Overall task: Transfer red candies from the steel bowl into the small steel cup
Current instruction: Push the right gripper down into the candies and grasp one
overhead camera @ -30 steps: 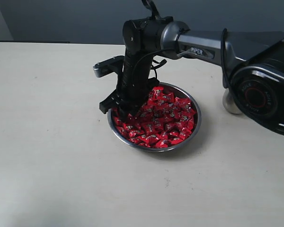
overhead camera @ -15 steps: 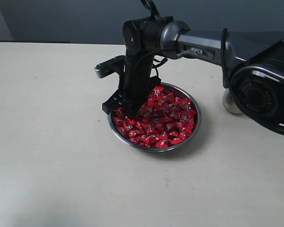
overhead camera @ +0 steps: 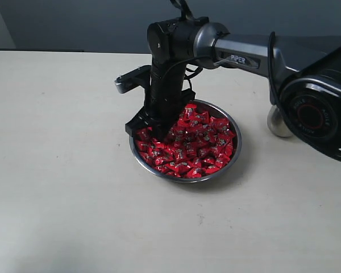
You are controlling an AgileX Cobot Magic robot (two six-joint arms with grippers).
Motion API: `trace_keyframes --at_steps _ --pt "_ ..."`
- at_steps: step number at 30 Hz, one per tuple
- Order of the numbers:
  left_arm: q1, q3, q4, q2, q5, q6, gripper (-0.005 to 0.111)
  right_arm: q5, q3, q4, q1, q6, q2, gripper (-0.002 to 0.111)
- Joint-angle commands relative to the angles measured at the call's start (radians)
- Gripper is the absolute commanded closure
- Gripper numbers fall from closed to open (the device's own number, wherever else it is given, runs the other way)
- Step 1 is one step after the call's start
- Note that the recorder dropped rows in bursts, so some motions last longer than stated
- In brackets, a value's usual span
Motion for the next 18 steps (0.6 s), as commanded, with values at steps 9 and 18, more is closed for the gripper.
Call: trace_keyframes --at_steps 9,18 --pt "-0.004 -0.008 0.001 -0.005 -0.009 -0.002 0.106 0.024 -0.005 -0.057 0.013 -0.012 -0.045 0.109" --pt "-0.004 -0.008 0.001 -0.005 -0.009 -0.002 0.106 0.022 -0.005 -0.050 0.047 -0.055 -0.045 0.109"
